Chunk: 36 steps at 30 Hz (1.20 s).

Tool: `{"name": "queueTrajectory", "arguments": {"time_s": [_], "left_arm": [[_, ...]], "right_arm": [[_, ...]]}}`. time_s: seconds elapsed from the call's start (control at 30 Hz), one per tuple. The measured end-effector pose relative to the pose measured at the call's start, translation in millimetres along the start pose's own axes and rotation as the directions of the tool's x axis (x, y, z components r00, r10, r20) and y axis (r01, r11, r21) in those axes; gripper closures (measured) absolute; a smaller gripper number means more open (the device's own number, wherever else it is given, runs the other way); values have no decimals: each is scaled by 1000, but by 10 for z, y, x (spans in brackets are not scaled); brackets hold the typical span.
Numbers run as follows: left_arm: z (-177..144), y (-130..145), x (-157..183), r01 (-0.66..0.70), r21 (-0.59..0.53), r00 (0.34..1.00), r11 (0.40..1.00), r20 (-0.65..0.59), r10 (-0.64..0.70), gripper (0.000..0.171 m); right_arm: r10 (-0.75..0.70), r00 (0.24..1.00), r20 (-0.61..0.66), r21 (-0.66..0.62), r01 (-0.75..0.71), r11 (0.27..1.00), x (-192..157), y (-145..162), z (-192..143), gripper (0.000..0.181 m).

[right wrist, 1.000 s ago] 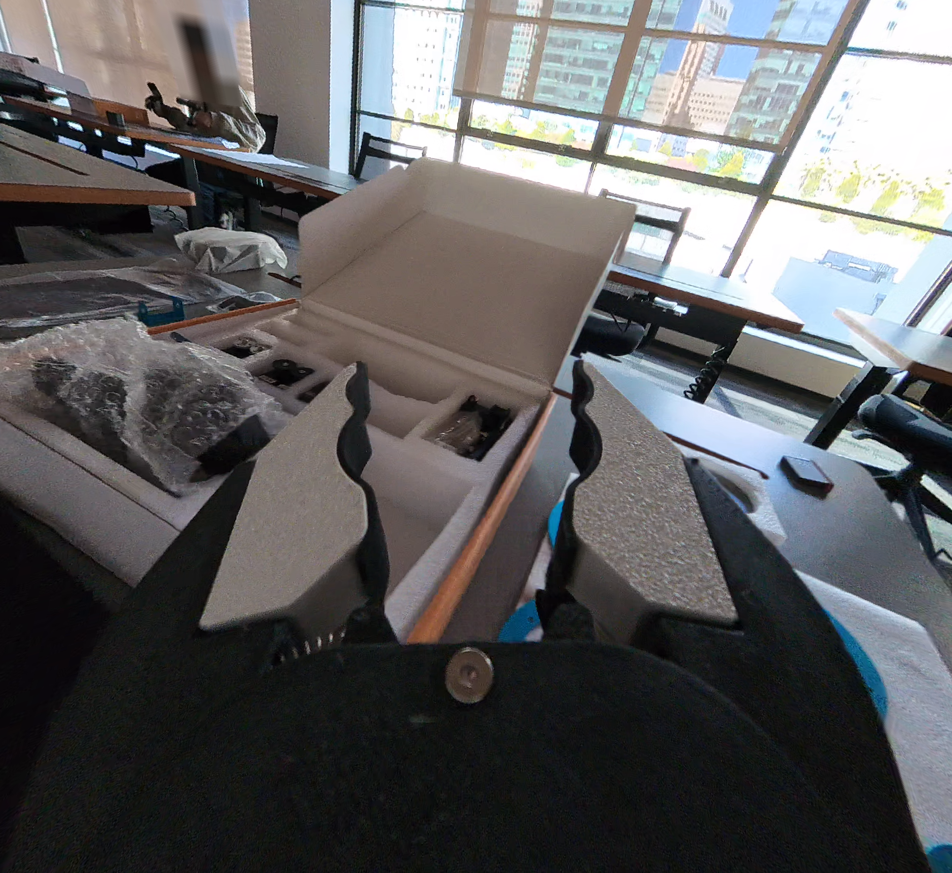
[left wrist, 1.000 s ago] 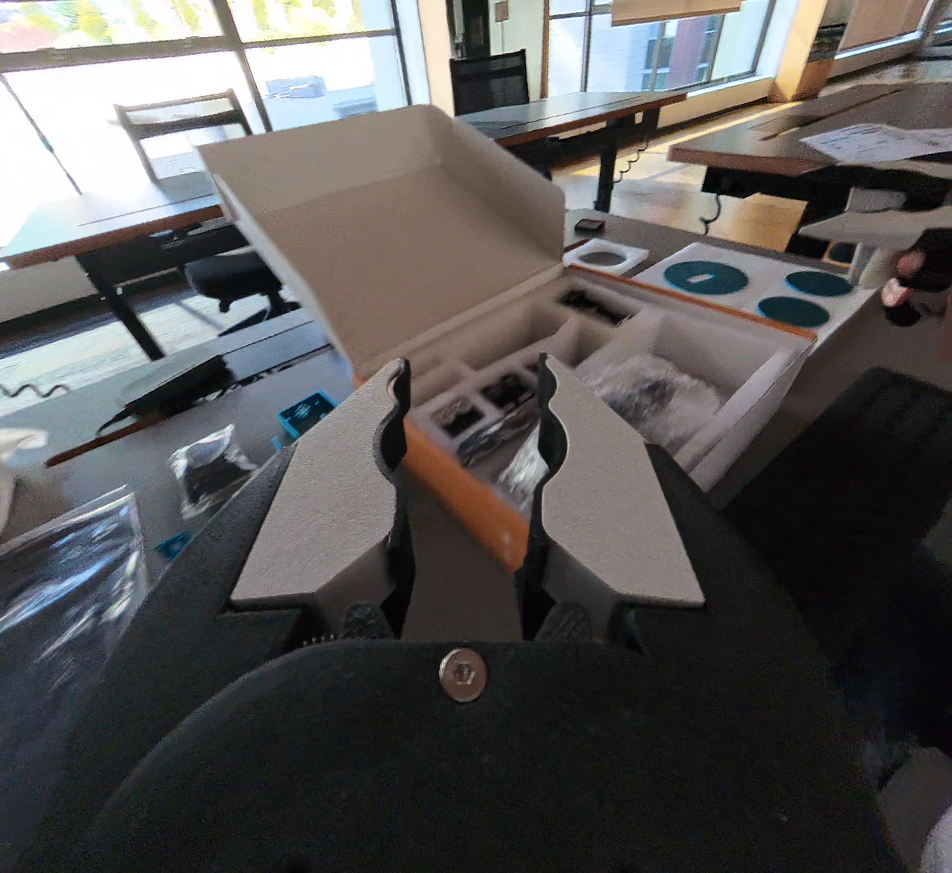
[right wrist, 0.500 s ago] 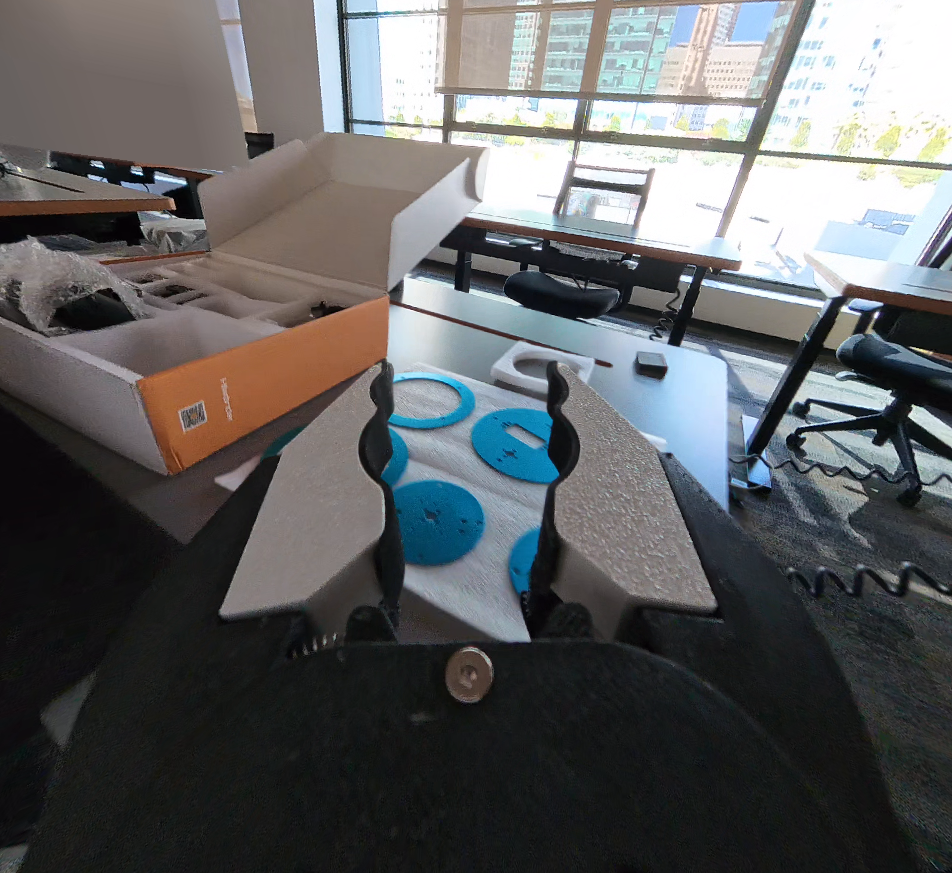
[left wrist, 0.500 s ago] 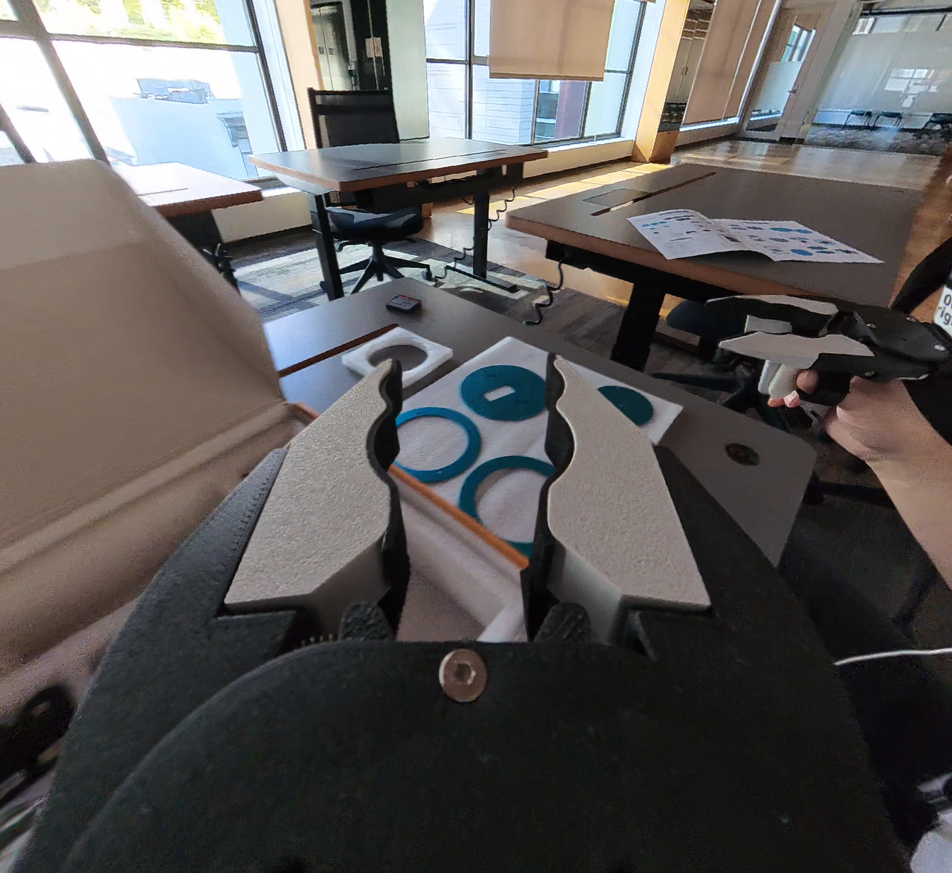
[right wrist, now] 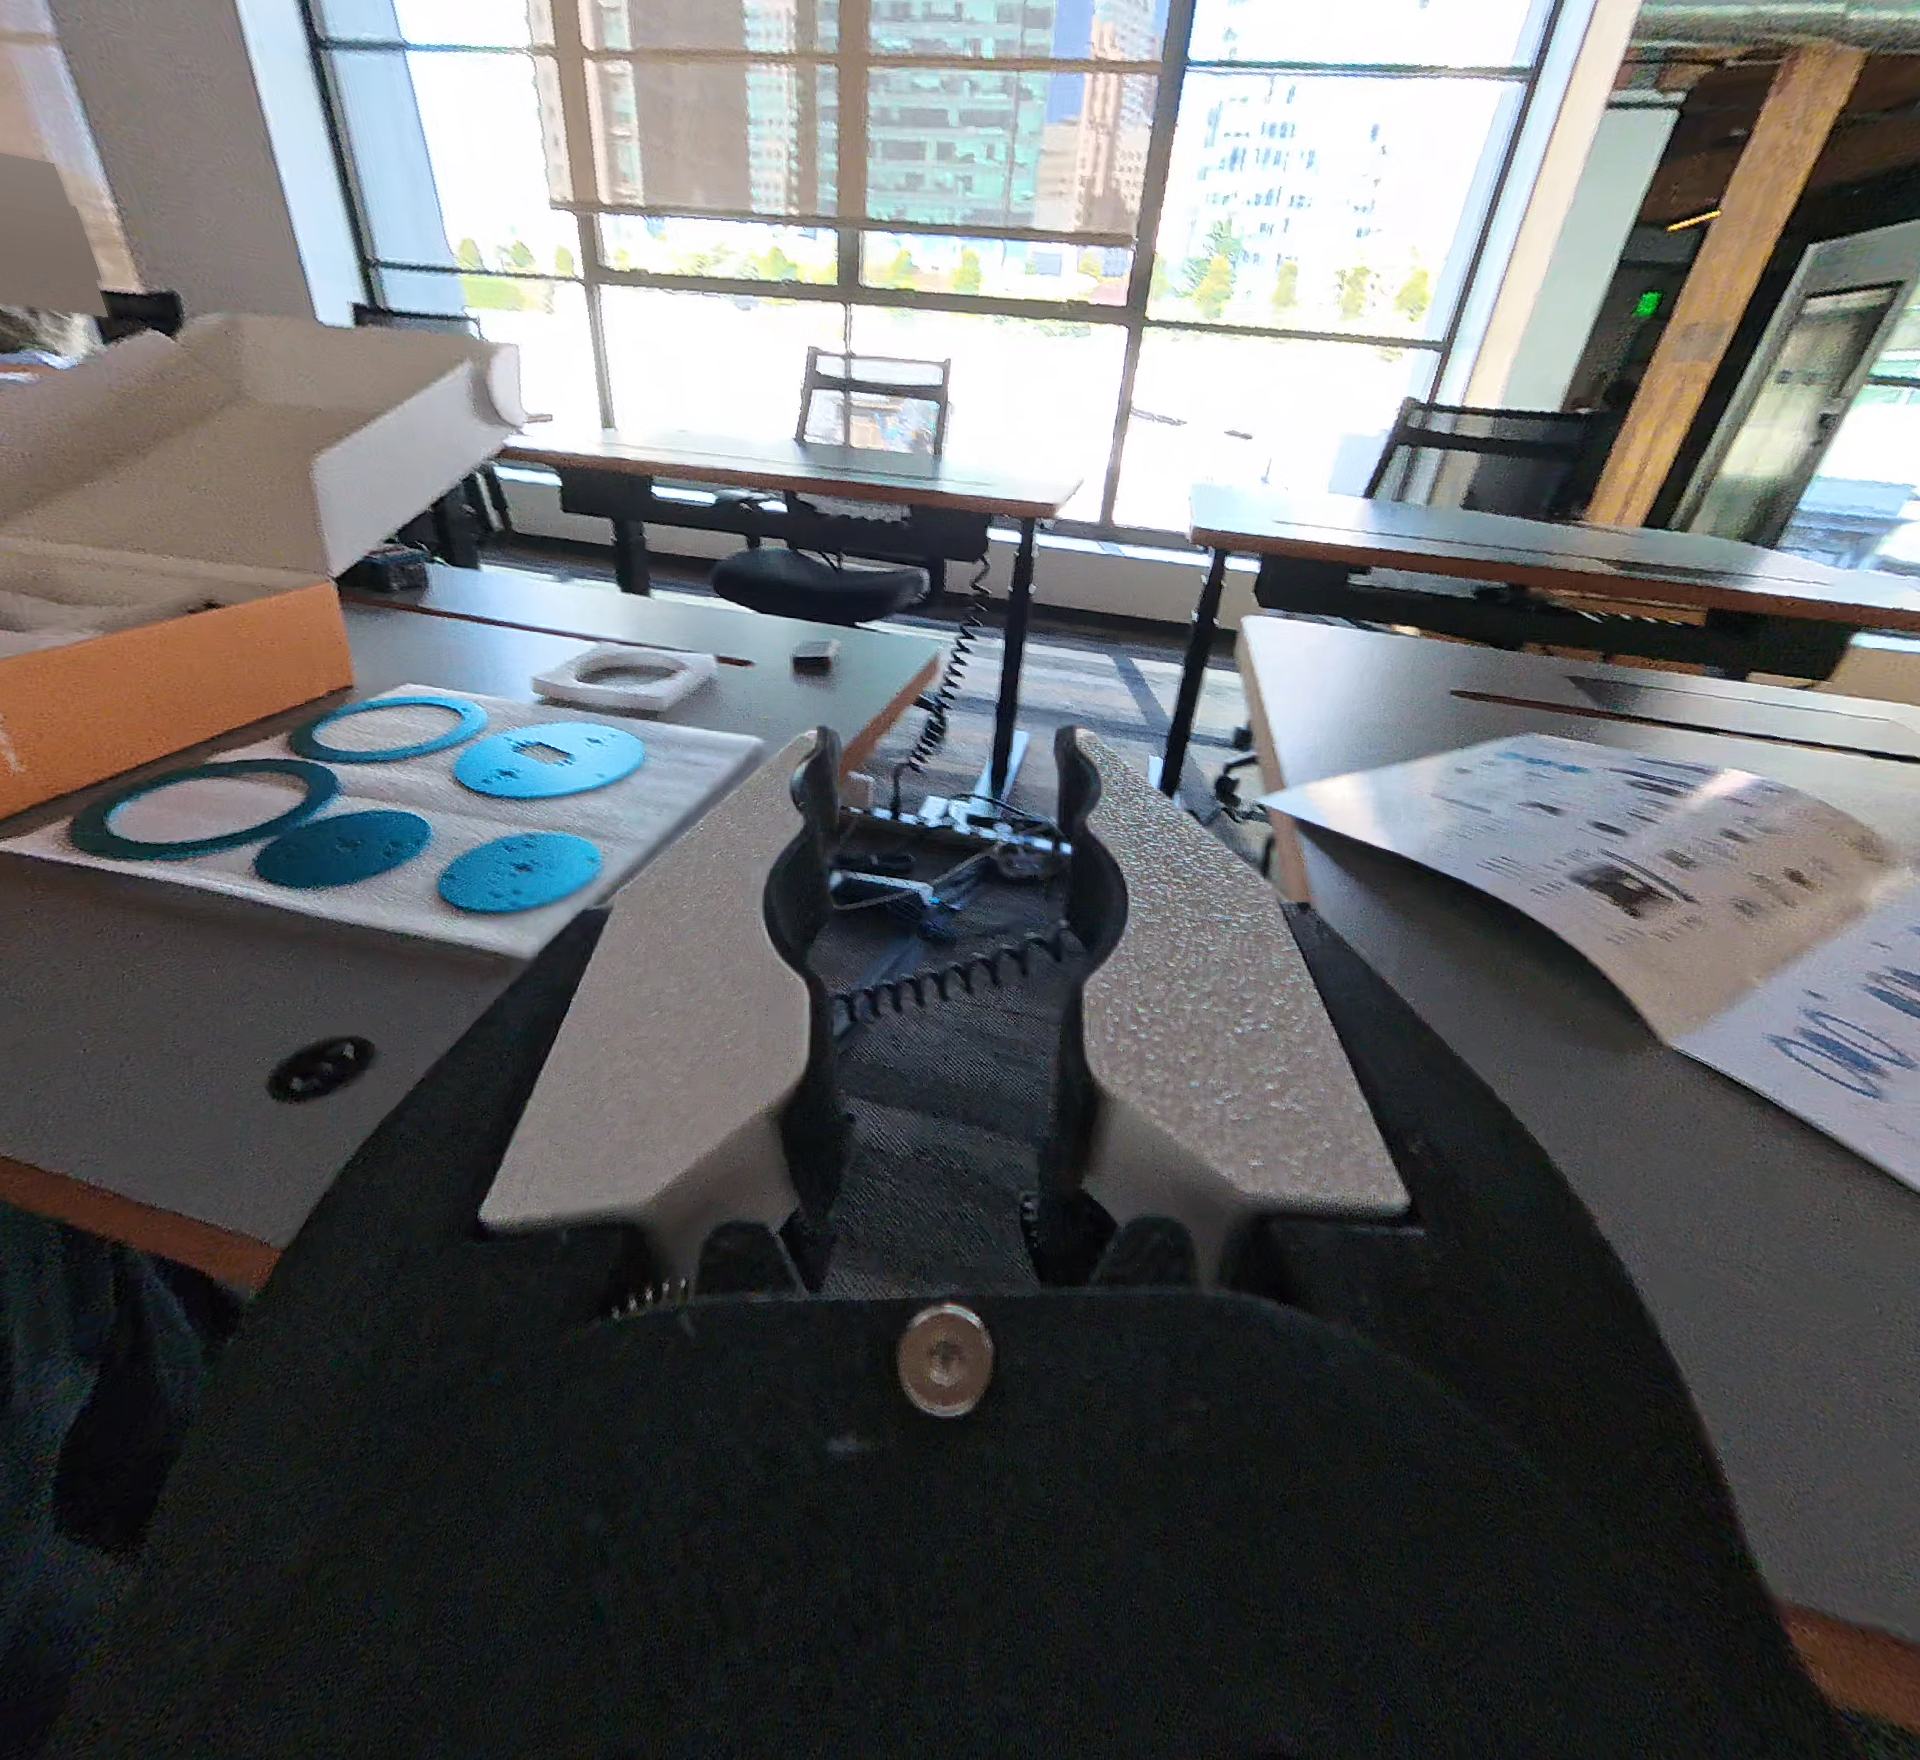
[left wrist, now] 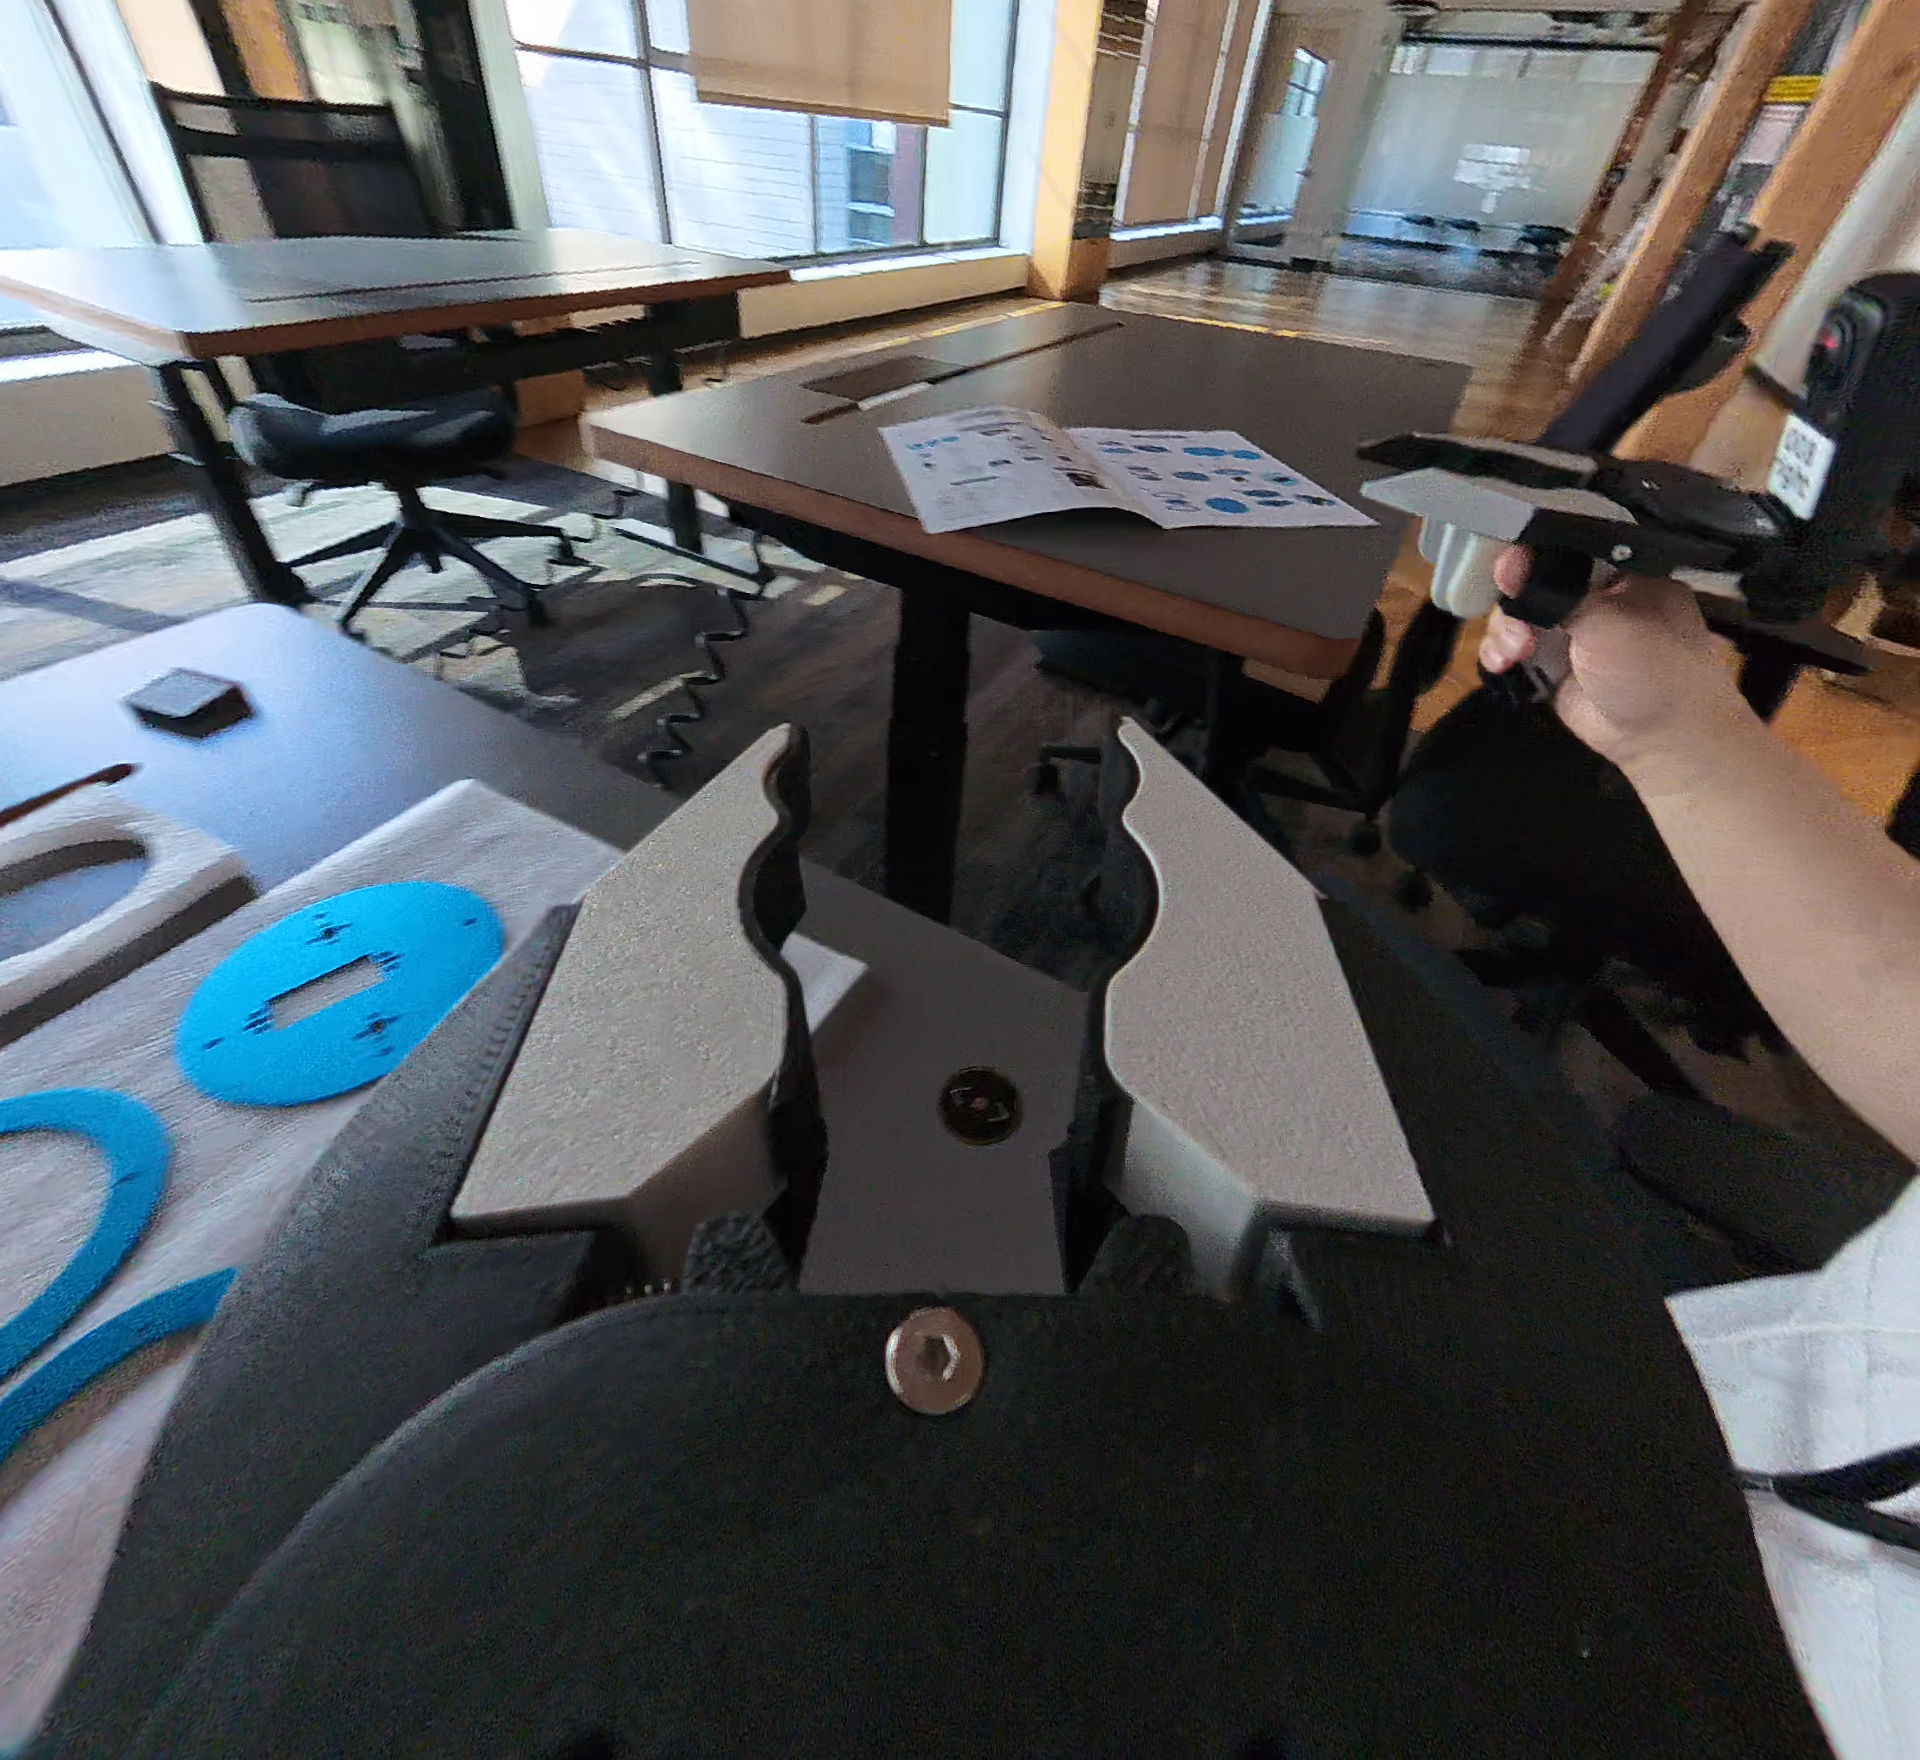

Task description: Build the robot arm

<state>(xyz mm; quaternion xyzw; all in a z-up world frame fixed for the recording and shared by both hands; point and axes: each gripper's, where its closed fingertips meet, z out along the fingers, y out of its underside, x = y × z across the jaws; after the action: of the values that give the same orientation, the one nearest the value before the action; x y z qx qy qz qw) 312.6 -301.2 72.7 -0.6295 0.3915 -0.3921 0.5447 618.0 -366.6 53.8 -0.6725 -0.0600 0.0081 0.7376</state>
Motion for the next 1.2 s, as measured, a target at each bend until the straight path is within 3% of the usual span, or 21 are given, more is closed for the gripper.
{"name": "queueTrajectory", "arguments": {"time_s": [0.07, 0.17, 0.33, 0.43, 0.53, 0.63, 0.77, 0.93, 1.0, 1.1, 1.2], "left_arm": [[299, 75, 223, -11, -45, 997, 999, -78, 7, 118], [843, 17, 436, -30, -104, 987, 994, -162, 13, 120], [1863, -552, 521, -125, -100, 977, 987, -187, 105, 121], [2434, -835, 447, -146, -93, 974, 985, -190, 126, 121], [2845, -888, 259, -145, -64, 979, 987, -153, 133, 122], [3060, -660, 62, -116, -77, 988, 990, -115, 107, 124], [3164, -298, -329, -82, -109, 997, 991, 1, 83, 125], [3289, -325, -766, 53, -65, 997, 997, 51, -49, 126], [3358, -329, -885, 88, -71, 995, 994, 58, -84, 125], [3437, -348, -996, 75, -59, 995, 995, 78, -70, 128], [3504, -294, -1038, 48, -86, 995, 995, 86, -40, 129]], "right_arm": [[-21, 999, -44, -68, 18, 998, 281, 23, -171, 143], [-69, 996, -61, -121, 62, 991, 720, -197, -267, 146], [-93, 995, -21, -283, 84, 955, 1518, -586, -76, 151], [-102, 995, 12, -291, 101, 951, 1914, -626, 179, 151], [-93, 996, 2, -164, 92, 982, 2235, -642, 477, 151], [-85, 994, -65, -64, 81, 995, 2604, -509, 753, 151], [-84, 964, -253, -21, 81, 997, 3202, -330, 986, 154], [-61, 938, -340, -38, 51, 998, 3531, -126, 1160, 162], [-128, 906, -404, -107, 93, 990, 3662, 7, 1126, 164], [-220, 798, -561, -180, 142, 973, 3971, 53, 809, 169], [-199, 740, -643, -218, 73, 973, 4228, 155, 503, 178]]}}
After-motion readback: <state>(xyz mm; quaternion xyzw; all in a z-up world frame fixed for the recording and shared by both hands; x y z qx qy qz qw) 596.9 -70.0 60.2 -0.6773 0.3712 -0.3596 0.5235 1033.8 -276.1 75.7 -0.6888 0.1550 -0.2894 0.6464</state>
